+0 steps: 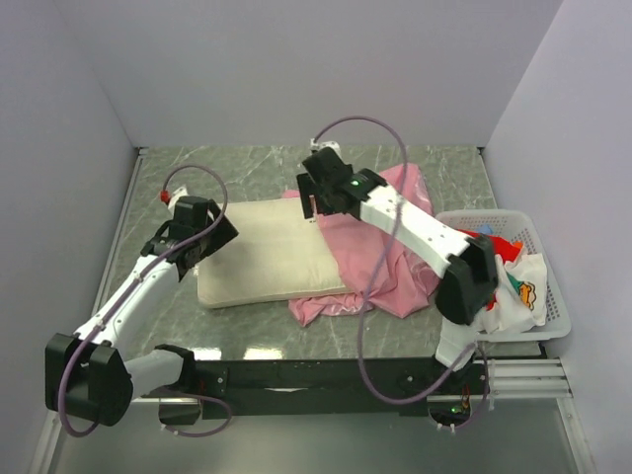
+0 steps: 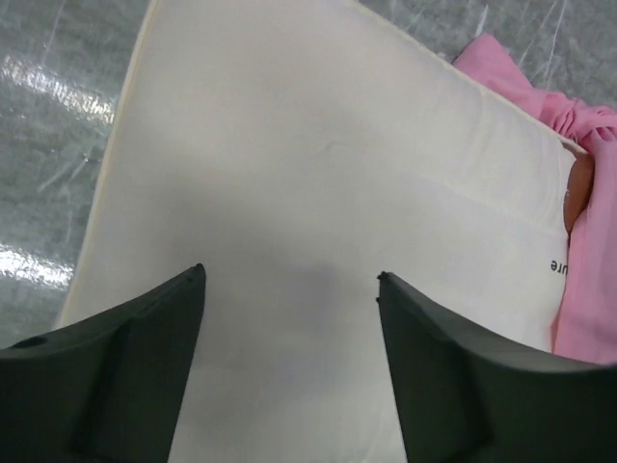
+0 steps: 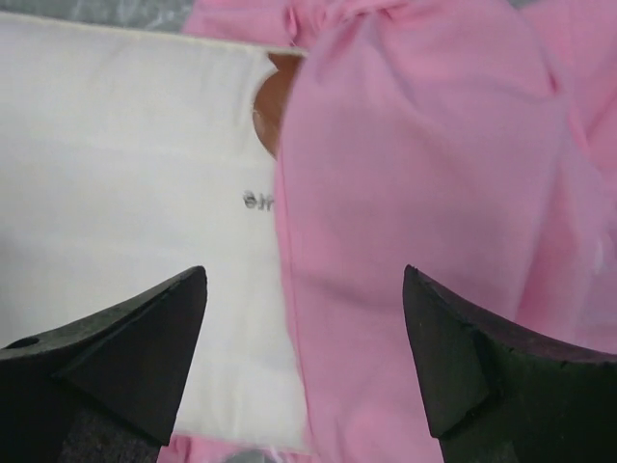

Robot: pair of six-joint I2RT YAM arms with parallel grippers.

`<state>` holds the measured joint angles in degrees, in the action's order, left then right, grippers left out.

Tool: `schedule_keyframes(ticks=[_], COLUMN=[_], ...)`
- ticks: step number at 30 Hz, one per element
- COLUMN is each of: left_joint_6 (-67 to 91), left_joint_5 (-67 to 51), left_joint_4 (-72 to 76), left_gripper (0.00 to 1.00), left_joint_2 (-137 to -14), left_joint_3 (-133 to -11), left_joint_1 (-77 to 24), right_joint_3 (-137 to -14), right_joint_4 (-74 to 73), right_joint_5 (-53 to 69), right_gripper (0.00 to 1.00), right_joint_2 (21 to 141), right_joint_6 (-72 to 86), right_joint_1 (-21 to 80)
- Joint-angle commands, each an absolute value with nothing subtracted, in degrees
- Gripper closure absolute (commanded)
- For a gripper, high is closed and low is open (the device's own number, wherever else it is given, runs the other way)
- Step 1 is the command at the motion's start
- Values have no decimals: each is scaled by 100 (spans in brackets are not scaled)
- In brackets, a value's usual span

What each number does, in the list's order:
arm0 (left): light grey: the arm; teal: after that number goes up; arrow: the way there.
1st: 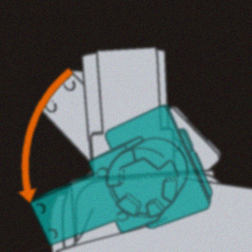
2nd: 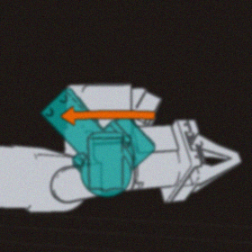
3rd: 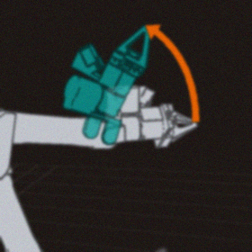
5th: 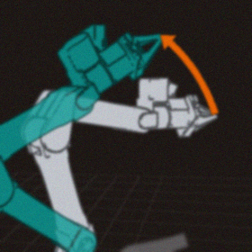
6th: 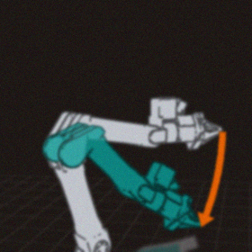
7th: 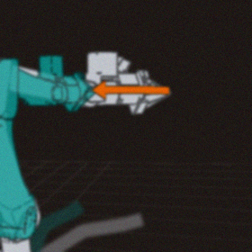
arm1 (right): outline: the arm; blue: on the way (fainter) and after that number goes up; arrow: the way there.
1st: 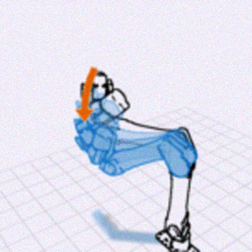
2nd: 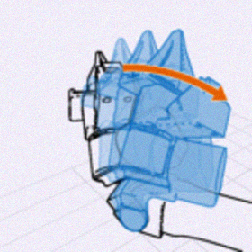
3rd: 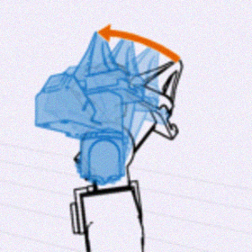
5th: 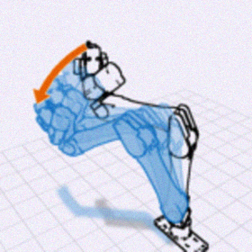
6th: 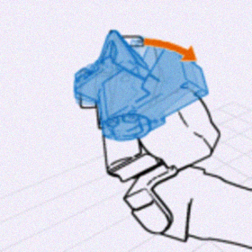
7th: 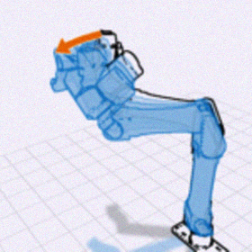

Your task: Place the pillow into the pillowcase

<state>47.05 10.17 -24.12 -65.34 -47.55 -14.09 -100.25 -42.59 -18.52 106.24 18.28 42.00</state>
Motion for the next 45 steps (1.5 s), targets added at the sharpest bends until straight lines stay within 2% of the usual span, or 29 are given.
schedule_keyframes(ticks=[1,2,4,8,10,12,16,20,22,27,31,32,34,35,41,45], left_joint_6=[3844,3719,3281,2848,2630,2462,1953,1679,1548,1450,1424,1476,1634,1704,1758,1854], left_joint_5=[835,835,1036,1625,1487,1389,1328,1537,1564,2511,2830,2874,2900,2900,2435,2426], left_joint_4=[-2188,-2510,-2837,-3401,-3428,-3471,-3481,-3226,-2964,-2629,-2225,-2145,-2048,-2048,-2021,-2197], left_gripper=[17,12,10,10,4,4,3,1,2,6,22,48,85,99,99,99], left_joint_2=[-6161,-6205,-6476,-7048,-7347,-7610,-7910,-8366,-8726,-9595,-9896,-9914,-9914,-9905,-9580,-9414], left_joint_3=[-5175,-5325,-5780,-6161,-6222,-6371,-6521,-6548,-6618,-6846,-6926,-6934,-6987,-7031,-7110,-7295], left_joint_1=[-1468,-1642,-2002,-3624,-3988,-4463,-5359,-5791,-5897,-5950,-5941,-5933,-5889,-5871,-5801,-5766], right_joint_3=[-8406,-8020,-7000,-5356,-4529,-3924,-3332,-2936,-2874,-2830,-2786,-2786,-2821,-2813,-3154,-3708], right_joint_4=[-3324,-3087,-2901,-2279,-2031,-1759,-1635,-1468,-1380,-1231,-1108,-1116,-1186,-1239,-1284,-1309], right_joint_5=[-2084,-2066,-1996,-1750,-1600,-1346,-1073,-1020,-1011,-1081,-1028,-1028,-1124,-1229,-1819,-2011], right_gripper=[11,11,11,17,18,19,23,23,23,23,25,27,30,30,34,51], right_joint_2=[8651,8126,7640,6350,5961,5486,5054,5132,5168,5405,5633,5703,5792,5818,6011,6591], right_joint_6=[2205,2302,2671,3268,3541,3743,3955,4060,4087,4122,4157,4183,4219,4254,4105,3964], right_joint_1=[4219,4236,4263,4324,4315,4316,4342,4403,4412,4412,4430,4430,4491,4517,4509,4518])
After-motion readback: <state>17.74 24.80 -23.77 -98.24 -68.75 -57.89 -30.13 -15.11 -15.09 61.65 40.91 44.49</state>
